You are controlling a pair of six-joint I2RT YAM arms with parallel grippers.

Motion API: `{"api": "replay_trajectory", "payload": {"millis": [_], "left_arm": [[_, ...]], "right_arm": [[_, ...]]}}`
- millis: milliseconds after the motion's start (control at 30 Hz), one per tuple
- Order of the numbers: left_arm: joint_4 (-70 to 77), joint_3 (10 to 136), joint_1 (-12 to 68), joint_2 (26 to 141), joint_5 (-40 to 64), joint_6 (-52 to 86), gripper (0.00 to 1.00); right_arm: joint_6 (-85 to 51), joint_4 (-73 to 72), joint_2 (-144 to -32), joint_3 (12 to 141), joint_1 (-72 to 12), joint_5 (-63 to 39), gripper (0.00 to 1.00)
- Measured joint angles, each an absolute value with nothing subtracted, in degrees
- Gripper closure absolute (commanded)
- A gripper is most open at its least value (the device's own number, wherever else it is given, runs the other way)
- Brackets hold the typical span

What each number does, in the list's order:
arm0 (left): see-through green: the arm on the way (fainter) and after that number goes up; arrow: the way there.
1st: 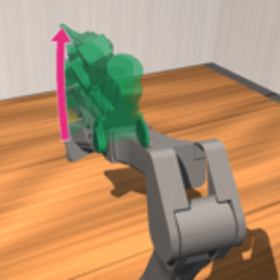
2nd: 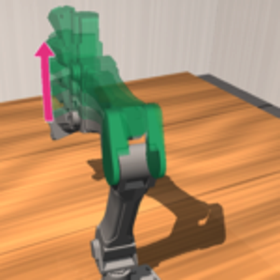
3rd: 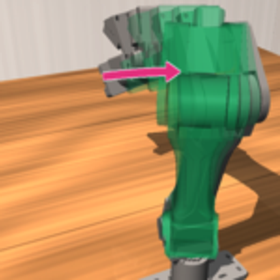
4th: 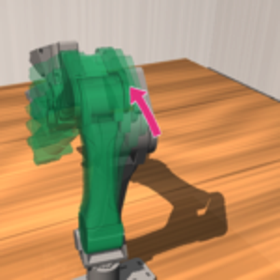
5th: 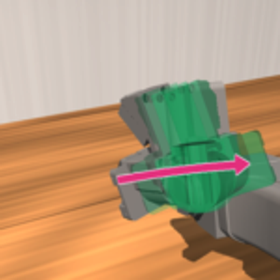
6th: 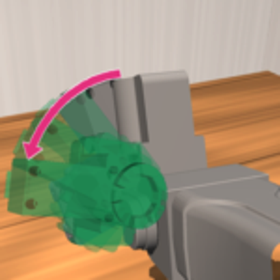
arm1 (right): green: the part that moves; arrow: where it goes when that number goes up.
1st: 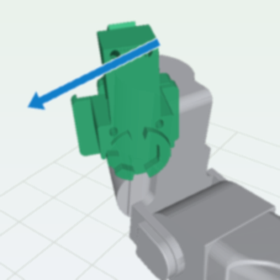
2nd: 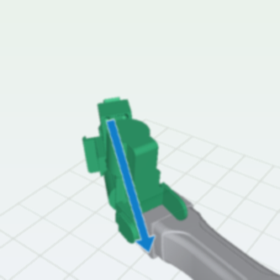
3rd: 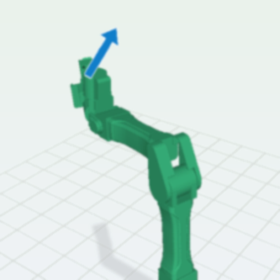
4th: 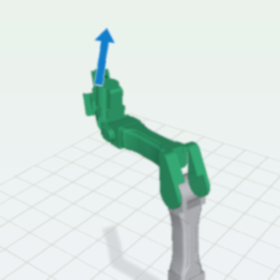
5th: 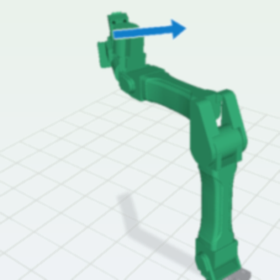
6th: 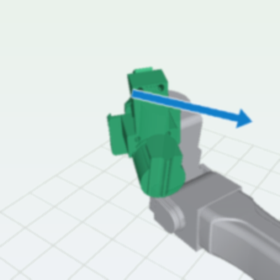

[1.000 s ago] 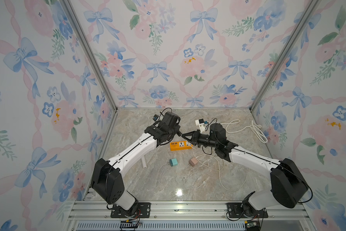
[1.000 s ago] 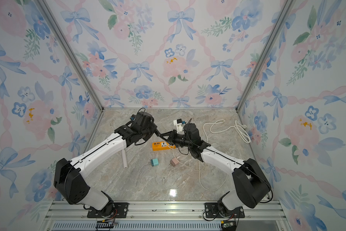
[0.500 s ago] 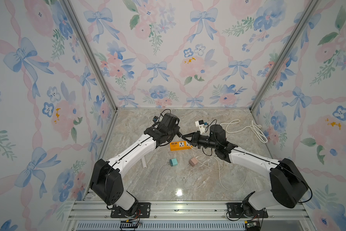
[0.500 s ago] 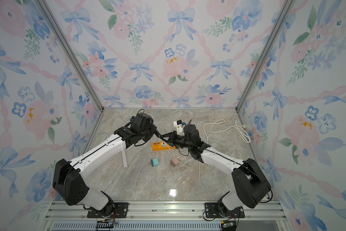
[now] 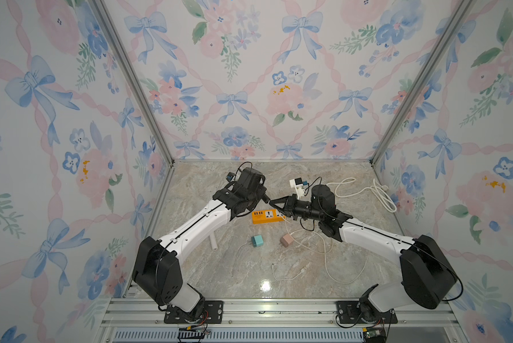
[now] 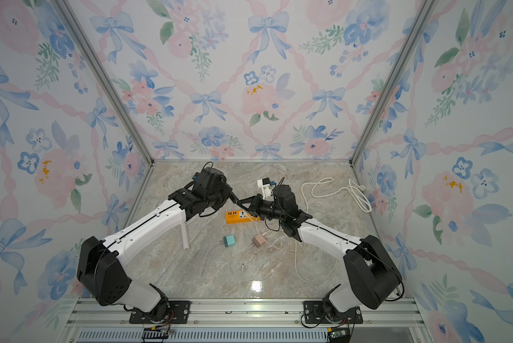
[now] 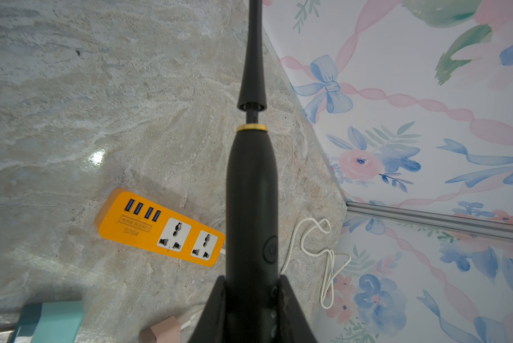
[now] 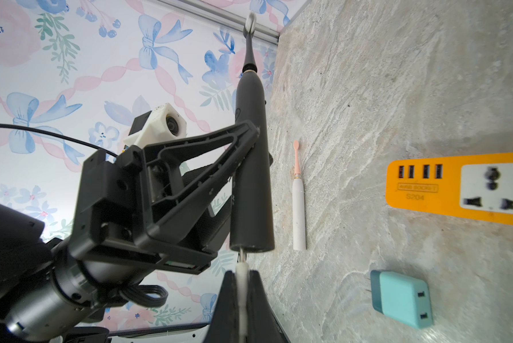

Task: Charge the electric toothbrush
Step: Insert the charging cable into the electric toothbrush.

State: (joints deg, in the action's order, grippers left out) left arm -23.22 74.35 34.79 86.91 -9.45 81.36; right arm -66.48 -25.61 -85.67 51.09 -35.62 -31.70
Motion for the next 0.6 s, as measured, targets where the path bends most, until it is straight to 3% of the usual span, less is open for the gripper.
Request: {"api": "replay_trajectory", "payload": {"millis": [600], "left_arm": [[-21.34, 73.23, 34.89, 86.39, -7.62, 81.71, 1.00]], "right_arm": [[-66.41, -26.74, -85.38, 49.67, -35.27, -31.68, 1.00]]}}
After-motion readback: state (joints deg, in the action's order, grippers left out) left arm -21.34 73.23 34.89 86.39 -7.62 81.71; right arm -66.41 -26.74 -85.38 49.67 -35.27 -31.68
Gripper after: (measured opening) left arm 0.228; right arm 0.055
